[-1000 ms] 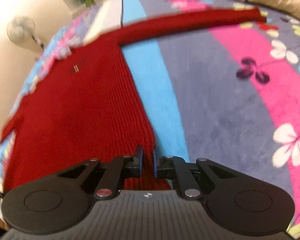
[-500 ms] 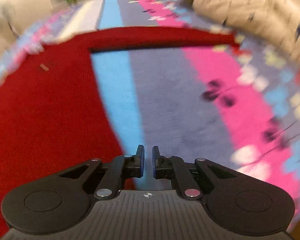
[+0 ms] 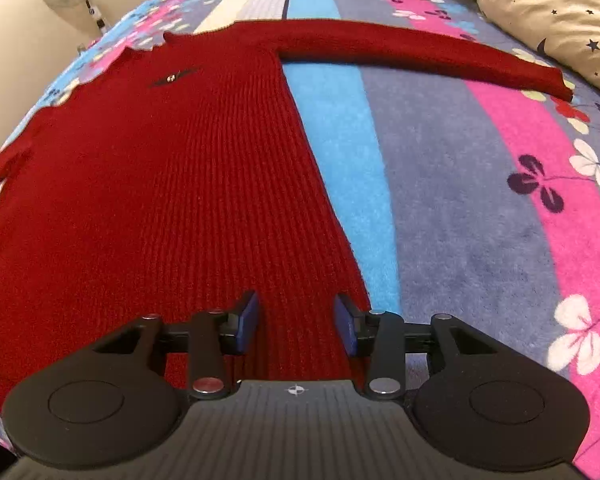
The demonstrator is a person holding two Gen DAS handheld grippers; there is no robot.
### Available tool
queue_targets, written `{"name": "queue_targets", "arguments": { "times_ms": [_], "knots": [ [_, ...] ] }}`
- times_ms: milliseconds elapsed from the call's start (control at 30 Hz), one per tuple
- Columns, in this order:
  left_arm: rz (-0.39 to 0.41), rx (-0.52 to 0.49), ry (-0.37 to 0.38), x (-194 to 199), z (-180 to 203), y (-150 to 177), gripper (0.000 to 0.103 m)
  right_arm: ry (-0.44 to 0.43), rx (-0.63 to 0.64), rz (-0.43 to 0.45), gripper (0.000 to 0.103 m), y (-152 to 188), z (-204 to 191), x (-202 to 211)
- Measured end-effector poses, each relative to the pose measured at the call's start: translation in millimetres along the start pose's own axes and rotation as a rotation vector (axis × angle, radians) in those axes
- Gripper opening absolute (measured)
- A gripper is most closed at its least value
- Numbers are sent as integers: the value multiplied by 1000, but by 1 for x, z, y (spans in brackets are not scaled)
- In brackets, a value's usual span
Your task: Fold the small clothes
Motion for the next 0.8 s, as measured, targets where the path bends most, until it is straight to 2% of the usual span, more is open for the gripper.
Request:
{"name": "queue_targets", "arguments": {
  "times_ms": [200, 567, 800],
  "knots": [
    [-3, -10, -19, -3, 3, 0, 78, -7, -22, 26, 44, -6, -6, 3],
    [11, 2, -26, -2, 5, -2, 79, 4, -4, 223, 44, -24, -15, 23],
    [108, 61, -50, 14, 2, -21, 79, 118, 154, 355, 44, -44, -32, 56]
  ]
}}
Point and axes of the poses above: each gripper's, at about its wrist camera, not at the fingertips, and x roughly against the way its jaws point, z to its right, y to its underside, the point moved 3 cm from there along -x, roughly the way its jaws point, and after that the axes turned 10 degrees about -y, right-handed, at the moved point
